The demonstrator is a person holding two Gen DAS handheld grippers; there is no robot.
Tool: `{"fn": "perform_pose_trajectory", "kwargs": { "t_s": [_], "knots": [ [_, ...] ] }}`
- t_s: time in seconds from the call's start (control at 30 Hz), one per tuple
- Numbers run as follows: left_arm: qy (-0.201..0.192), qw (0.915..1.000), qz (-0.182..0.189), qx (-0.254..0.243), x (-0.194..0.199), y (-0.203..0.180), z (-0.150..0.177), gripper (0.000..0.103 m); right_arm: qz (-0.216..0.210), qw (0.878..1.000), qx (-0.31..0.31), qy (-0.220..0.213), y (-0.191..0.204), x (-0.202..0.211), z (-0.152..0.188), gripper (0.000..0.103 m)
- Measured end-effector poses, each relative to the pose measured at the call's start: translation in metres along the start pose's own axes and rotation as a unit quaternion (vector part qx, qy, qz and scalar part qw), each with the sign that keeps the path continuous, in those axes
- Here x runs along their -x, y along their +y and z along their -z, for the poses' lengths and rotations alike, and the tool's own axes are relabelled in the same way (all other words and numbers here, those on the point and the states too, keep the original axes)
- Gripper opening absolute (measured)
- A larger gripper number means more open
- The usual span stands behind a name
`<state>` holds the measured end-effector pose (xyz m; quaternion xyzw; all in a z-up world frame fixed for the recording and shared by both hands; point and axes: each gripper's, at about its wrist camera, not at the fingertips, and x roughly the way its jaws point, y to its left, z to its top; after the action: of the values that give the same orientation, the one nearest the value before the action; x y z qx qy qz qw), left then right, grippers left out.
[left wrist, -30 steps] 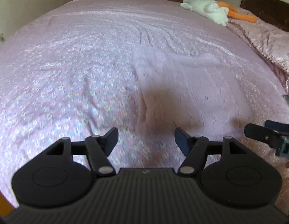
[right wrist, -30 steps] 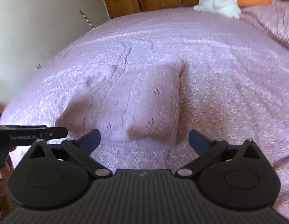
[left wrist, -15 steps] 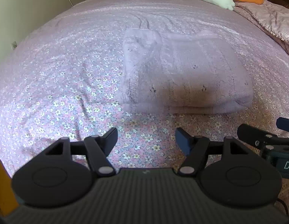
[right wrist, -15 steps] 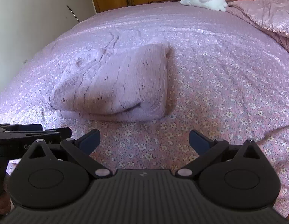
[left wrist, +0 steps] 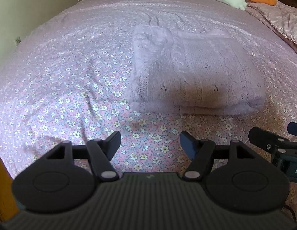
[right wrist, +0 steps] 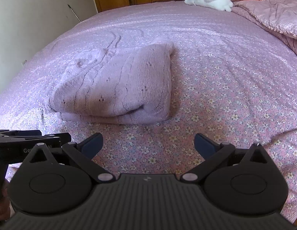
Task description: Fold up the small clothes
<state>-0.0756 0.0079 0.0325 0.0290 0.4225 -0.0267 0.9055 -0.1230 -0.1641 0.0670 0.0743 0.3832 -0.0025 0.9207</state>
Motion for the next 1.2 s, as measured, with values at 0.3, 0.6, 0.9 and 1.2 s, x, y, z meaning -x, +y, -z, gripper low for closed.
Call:
{"fn": "perform_pose_trajectory", "kwargs": {
  "t_s": [0.3, 0.6, 0.9, 1.2],
  "knots": [
    [0.002, 1.0, 0.002, 0.003, -0.0005, 0.0021, 0.0004, 0.07, 0.002, 1.0, 0.004, 0.002, 0.0017, -0.0008, 0.0001, 0.103],
    [0.003, 0.9999, 0.009, 0.005, -0.0006, 0.002, 0.0009, 0.07, 0.006, 1.0, 0.011, 0.007, 0.0052, -0.0035, -0.0001, 0.103],
    [-0.004, 0.9999, 0.013, 0.0, 0.0023, -0.0006, 0.0015, 0.07, 0.006, 1.0, 0.014, 0.006, 0.0057, -0.0028, 0.001, 0.103],
    [-0.004, 0.9999, 0.013, 0.0, 0.0025, -0.001, 0.0016, 0.07, 0.007, 1.0, 0.012, 0.005, 0.005, -0.0028, 0.0013, 0.103]
  ]
}}
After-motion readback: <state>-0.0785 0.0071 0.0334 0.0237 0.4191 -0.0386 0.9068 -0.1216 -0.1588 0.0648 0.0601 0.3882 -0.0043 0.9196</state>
